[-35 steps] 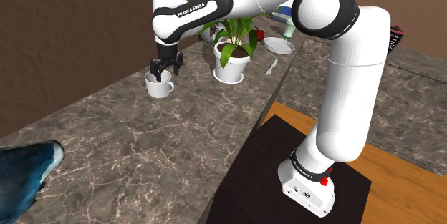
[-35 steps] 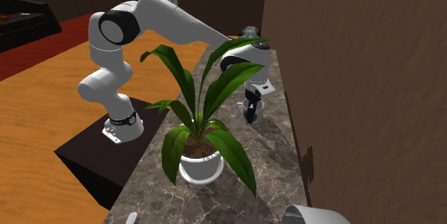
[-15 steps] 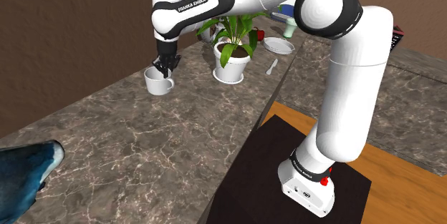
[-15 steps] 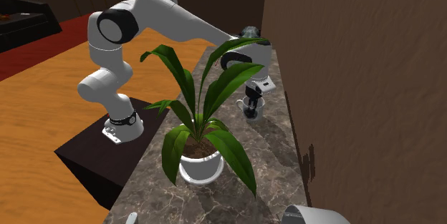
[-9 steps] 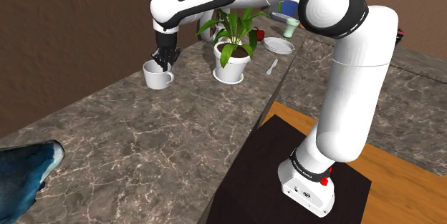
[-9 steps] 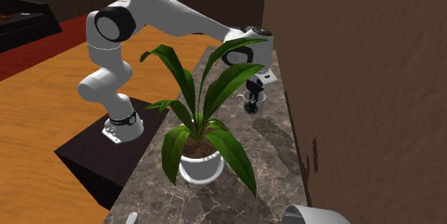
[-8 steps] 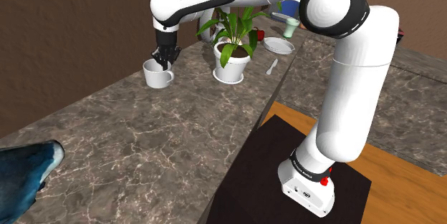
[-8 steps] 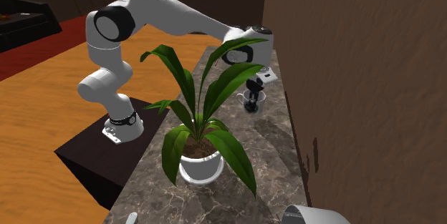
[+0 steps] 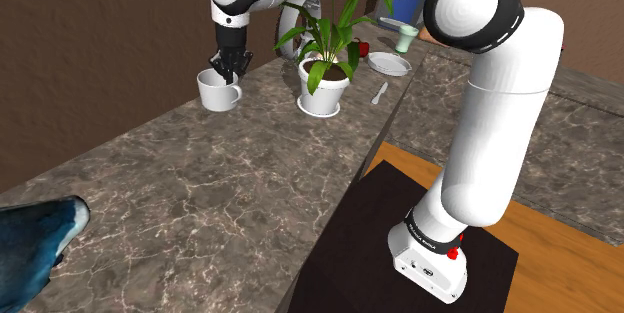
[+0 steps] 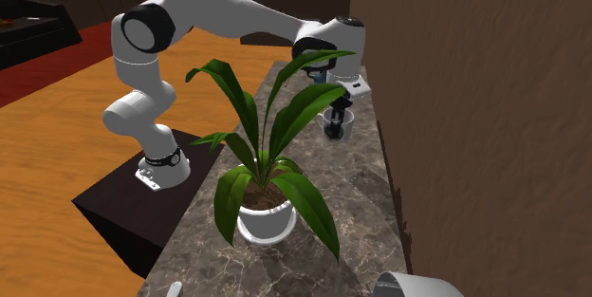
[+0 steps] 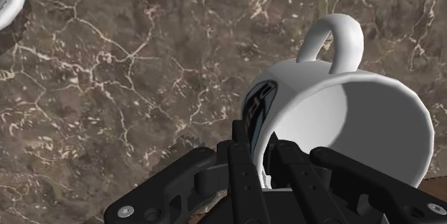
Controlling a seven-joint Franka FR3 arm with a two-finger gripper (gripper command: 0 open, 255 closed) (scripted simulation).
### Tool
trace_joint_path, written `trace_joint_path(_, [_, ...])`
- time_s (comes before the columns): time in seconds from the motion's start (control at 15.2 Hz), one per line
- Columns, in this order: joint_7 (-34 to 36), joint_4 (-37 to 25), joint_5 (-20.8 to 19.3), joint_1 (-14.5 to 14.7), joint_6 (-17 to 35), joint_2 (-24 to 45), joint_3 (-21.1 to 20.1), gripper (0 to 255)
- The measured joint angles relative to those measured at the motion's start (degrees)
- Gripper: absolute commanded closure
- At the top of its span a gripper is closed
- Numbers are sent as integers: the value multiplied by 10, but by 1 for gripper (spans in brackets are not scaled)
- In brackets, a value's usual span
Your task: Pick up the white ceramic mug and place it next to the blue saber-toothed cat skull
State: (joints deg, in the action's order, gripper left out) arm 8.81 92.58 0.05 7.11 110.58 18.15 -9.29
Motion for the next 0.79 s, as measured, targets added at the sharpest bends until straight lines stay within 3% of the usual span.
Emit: trace_joint_path(0.79, [1, -77, 1, 0, -88, -11, -1, 255])
